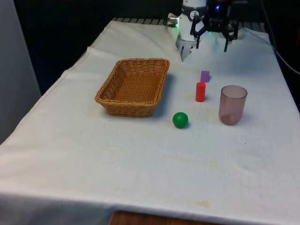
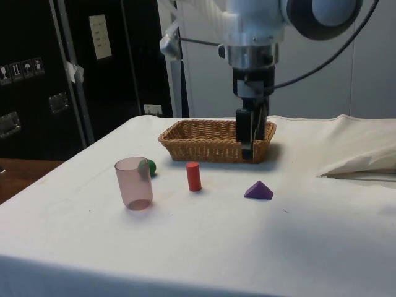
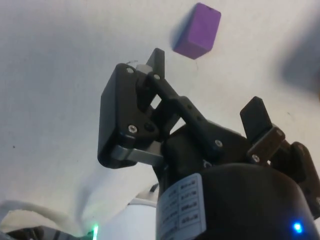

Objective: Pick up the triangular block and place it into the basket.

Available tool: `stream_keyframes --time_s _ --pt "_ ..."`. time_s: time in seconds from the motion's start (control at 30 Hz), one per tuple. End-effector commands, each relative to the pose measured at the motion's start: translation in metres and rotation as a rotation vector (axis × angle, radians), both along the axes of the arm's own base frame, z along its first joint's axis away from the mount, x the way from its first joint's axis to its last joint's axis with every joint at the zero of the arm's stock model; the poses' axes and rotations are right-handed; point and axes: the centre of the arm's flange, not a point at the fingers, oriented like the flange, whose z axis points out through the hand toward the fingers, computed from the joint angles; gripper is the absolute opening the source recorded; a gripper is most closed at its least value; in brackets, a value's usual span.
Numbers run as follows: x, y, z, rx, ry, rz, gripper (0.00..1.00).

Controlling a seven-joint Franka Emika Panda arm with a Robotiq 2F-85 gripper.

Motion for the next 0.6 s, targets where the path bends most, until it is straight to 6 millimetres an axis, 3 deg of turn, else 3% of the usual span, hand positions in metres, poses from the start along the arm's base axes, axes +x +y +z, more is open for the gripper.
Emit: stream_keyframes --time_s 0.0,0.27,0.57 --pt "0.0 0.0 -0.003 0.002 0.0 -0.002 1.0" --pt "0.0 0.001 -0.026 0.031 -0.002 -0.034 1.0" --pt "-0.001 0.0 -0.037 0.026 0.006 -0.036 1.0"
